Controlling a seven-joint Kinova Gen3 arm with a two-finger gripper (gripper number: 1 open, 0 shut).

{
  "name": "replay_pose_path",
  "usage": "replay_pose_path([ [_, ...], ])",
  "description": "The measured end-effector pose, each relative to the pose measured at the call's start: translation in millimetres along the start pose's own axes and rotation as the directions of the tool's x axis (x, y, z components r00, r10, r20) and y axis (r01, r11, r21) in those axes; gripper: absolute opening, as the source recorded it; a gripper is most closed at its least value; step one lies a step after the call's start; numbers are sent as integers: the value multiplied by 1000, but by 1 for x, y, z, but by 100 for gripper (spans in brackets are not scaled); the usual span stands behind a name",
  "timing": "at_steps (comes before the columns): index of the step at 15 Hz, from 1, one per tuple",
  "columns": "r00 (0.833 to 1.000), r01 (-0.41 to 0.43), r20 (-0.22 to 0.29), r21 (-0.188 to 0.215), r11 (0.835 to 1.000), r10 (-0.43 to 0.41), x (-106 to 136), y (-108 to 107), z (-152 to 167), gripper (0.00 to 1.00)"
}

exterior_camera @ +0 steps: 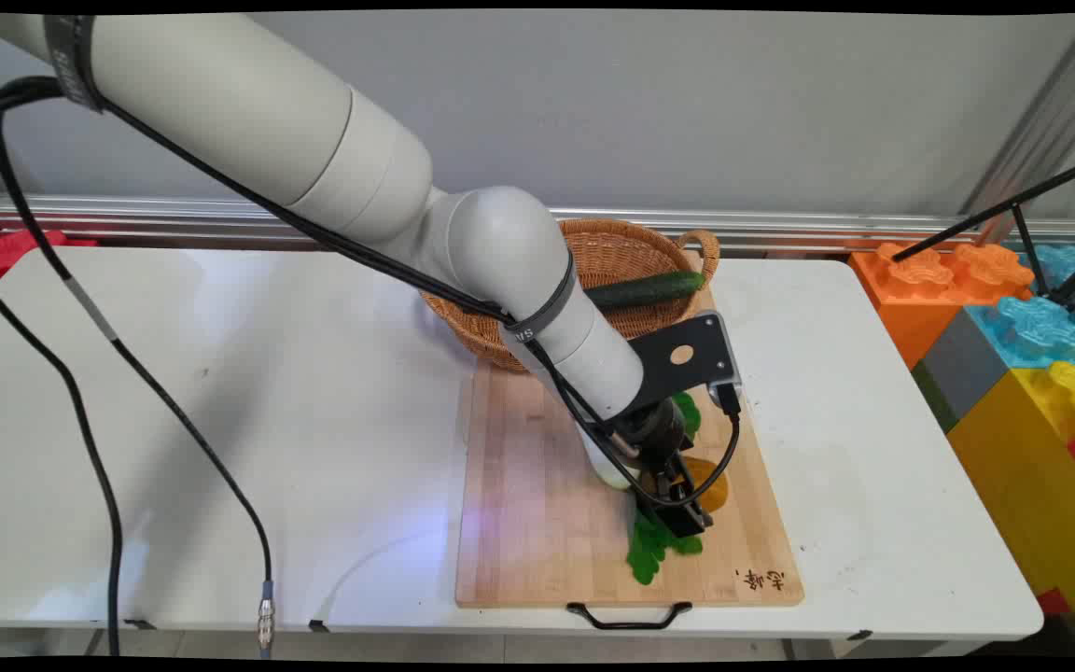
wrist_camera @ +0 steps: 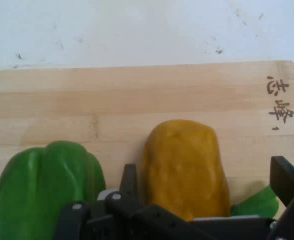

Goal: Pick up the cucumber from the vegetable basket

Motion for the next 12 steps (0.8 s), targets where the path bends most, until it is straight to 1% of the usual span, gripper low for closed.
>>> replay_pose_path([
  [3,1000,-7,-11,3,1000,8,0,-1,-4,100],
  [8,1000,-10,-16,8,1000,10,-1,-5,-21,100],
  [12,999,-29,-21,47,998,30,4,-19,-48,100],
])
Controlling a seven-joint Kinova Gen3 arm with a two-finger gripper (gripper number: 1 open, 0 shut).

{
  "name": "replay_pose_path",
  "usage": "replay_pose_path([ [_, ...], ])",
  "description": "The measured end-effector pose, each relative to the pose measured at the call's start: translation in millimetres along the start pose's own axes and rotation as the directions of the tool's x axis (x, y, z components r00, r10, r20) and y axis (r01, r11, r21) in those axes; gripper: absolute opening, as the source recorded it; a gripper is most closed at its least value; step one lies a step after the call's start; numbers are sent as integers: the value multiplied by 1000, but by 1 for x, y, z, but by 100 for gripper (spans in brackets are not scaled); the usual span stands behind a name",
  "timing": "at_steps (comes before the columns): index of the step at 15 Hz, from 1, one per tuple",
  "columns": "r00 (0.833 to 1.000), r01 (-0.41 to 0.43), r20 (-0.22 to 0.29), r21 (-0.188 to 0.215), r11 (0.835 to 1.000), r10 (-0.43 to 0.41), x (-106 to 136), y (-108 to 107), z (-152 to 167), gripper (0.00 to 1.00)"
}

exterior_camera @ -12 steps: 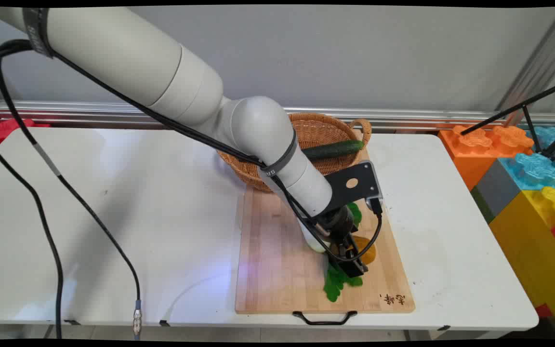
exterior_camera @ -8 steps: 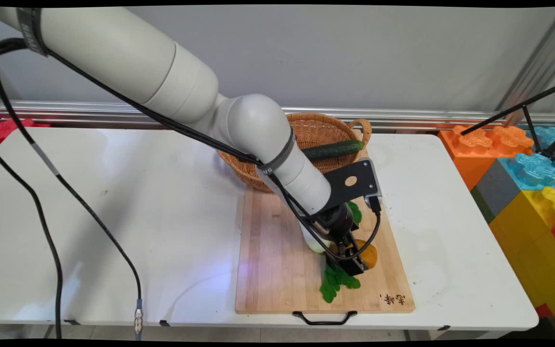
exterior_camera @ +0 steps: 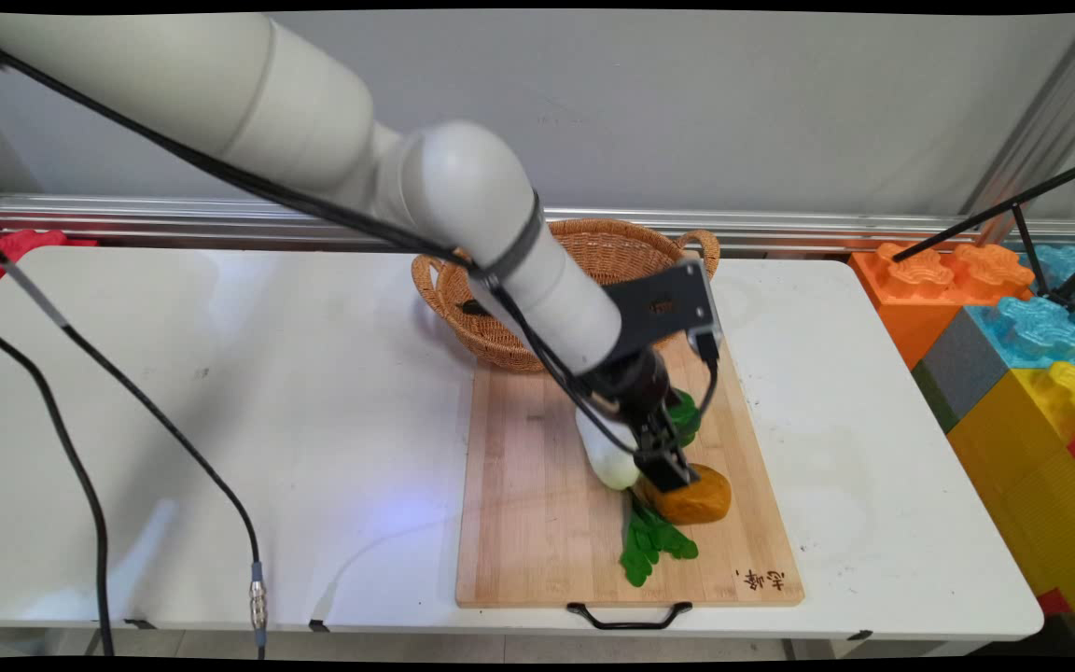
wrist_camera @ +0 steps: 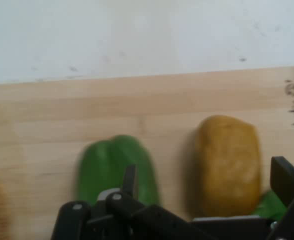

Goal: Pick up the cucumber from the vegetable basket

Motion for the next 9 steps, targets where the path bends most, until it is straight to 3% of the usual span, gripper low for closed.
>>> replay_pose_path([
  [3,999,-45,6,91,995,45,6,-32,-26,100],
  [6,995,-94,39,197,976,88,4,-77,-46,100],
  [9,991,-127,75,257,958,112,-4,-115,-48,100],
])
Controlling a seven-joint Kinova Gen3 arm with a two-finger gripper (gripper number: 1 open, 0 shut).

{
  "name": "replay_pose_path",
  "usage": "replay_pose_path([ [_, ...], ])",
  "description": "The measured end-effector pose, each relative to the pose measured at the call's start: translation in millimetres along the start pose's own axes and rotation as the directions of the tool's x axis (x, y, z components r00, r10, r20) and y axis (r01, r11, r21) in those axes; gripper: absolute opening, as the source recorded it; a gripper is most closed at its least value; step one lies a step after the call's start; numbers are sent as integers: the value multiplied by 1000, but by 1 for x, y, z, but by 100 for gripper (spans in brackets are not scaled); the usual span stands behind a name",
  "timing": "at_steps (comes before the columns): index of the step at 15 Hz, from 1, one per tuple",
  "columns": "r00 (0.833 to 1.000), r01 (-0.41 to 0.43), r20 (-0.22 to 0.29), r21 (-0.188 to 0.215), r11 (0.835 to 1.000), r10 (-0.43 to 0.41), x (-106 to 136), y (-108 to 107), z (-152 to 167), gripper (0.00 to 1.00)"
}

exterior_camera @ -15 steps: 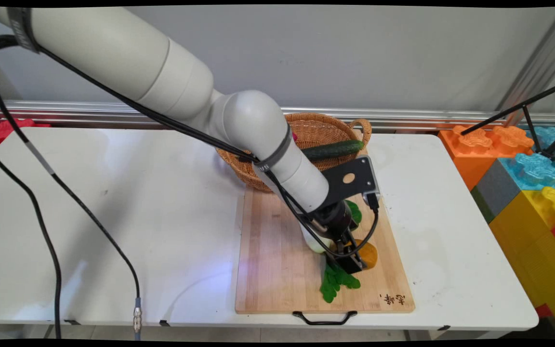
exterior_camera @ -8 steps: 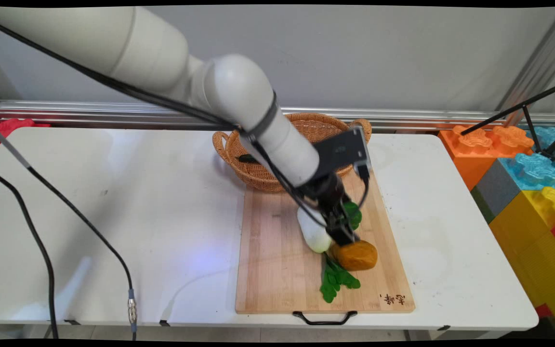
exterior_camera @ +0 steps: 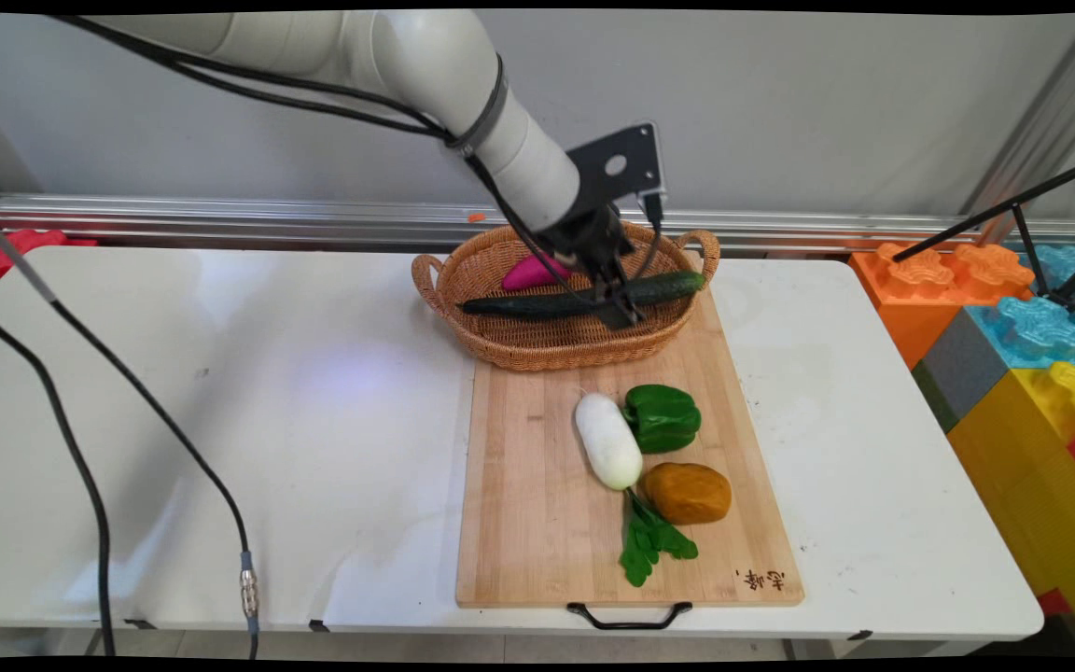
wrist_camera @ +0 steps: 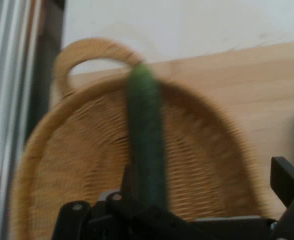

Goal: Pick up the cucumber from the vegetable basket, then place the picked object on the cutting board

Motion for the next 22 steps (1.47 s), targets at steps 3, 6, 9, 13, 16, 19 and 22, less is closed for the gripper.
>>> replay_pose_path([
  [3,1000,-6,22,29,1000,5,-14,-22,21,100],
  [6,999,5,40,21,1000,-6,-29,-37,53,100],
  [9,999,17,48,-1,1000,-17,-42,-47,85,100],
  [13,999,24,42,-11,1000,-24,-48,-56,110,100],
  [16,999,23,38,-4,1000,-23,-46,-63,110,0],
  [19,999,28,39,-5,1000,-28,-40,-67,99,0],
  [22,999,34,40,-8,999,-34,-36,-68,87,0],
])
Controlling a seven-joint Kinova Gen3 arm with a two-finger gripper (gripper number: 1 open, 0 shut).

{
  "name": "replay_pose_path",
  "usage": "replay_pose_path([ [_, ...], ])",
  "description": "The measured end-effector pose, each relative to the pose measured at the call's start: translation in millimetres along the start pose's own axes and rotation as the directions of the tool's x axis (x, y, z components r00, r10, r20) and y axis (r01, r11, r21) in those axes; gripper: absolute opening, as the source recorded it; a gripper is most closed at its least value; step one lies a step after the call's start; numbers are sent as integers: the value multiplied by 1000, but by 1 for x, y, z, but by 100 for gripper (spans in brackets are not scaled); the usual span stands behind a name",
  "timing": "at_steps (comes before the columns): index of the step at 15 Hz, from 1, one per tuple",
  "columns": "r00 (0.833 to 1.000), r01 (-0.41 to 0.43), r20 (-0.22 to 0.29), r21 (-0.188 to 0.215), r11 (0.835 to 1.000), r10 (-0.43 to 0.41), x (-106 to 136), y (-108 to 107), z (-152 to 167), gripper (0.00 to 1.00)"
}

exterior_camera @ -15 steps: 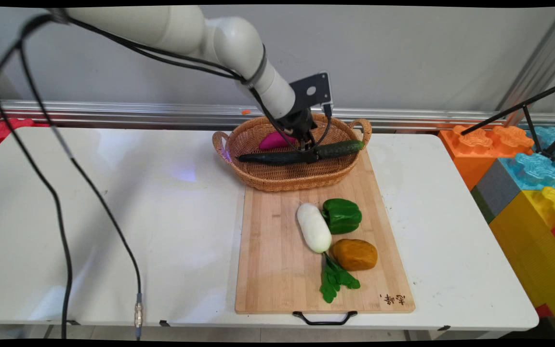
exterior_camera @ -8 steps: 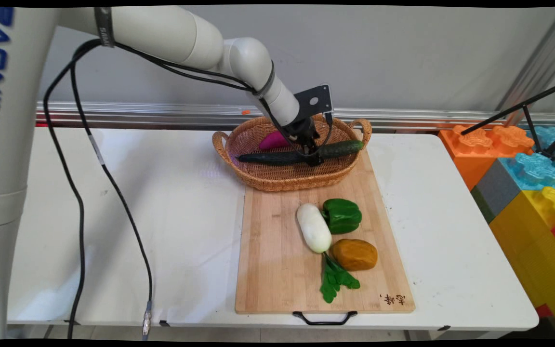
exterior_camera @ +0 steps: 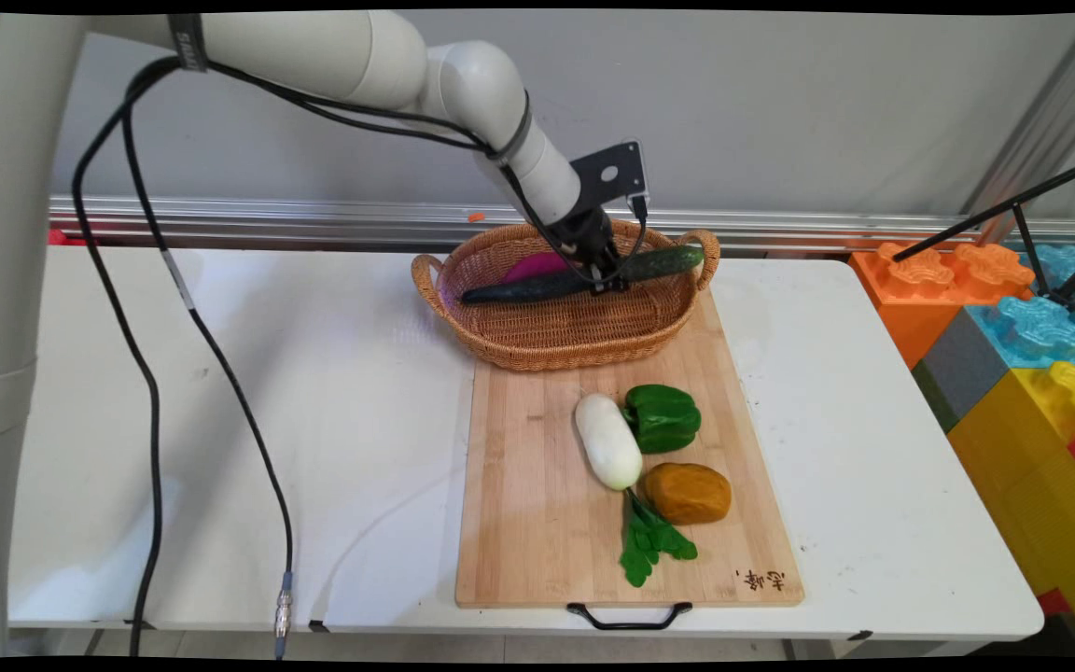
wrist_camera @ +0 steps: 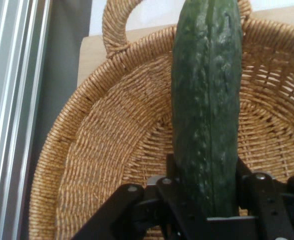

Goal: Place the picked object on the cutting board

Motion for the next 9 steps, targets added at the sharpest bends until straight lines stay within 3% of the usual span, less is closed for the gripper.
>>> replay_pose_path([
  [6,999,-41,5,36,999,41,24,4,-47,0],
  [9,997,-76,-1,27,997,76,41,19,-74,0],
])
